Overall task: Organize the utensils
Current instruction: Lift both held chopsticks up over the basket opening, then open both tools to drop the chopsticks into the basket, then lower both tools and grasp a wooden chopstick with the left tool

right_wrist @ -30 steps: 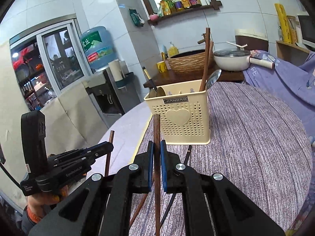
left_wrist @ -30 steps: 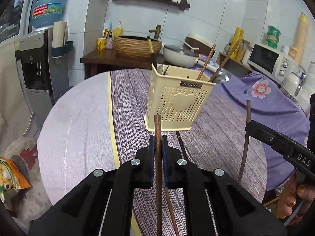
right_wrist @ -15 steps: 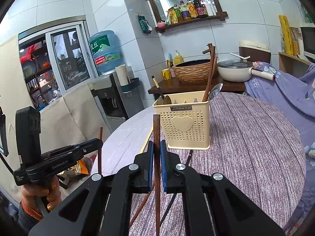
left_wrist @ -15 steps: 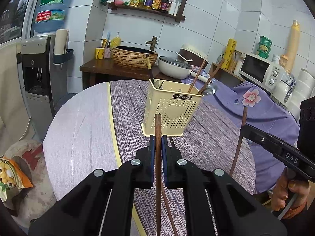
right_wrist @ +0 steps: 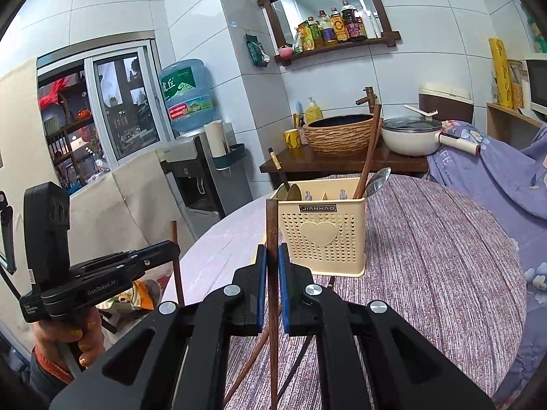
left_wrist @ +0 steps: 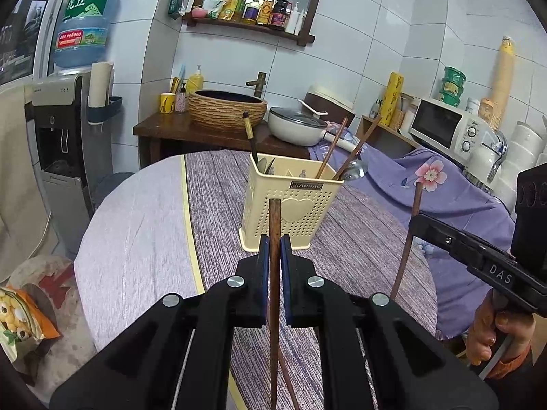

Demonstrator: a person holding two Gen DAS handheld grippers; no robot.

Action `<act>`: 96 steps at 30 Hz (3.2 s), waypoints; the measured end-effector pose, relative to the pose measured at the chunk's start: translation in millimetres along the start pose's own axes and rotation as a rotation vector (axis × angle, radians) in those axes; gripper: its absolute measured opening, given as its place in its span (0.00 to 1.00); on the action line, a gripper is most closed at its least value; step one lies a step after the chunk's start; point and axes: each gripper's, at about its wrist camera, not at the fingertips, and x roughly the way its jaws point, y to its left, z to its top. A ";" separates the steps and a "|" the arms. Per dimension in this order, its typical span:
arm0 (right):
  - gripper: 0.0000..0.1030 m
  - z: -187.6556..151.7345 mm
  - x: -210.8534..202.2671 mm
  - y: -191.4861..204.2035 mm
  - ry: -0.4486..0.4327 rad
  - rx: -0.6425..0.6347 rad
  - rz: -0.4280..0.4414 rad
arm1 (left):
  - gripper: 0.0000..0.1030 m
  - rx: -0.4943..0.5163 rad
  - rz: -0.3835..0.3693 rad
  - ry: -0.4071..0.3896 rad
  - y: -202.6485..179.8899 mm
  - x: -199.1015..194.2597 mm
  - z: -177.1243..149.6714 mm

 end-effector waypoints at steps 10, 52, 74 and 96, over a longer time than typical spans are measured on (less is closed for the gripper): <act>0.07 17.5 -3.2 -0.7 -0.016 -0.006 0.012 | 0.07 0.029 -0.001 -0.020 -9.5 -3.1 19.8; 0.07 100.7 116.6 -39.0 -0.304 -0.032 -0.342 | 0.07 -0.017 0.119 -0.193 -23.4 119.5 128.4; 0.60 40.4 80.7 -28.4 -0.153 -0.085 -0.256 | 0.63 0.046 0.122 -0.117 -7.8 76.8 32.1; 0.60 -78.3 94.9 -53.7 0.248 0.079 -0.257 | 0.47 0.046 0.086 0.333 -5.0 132.5 -97.4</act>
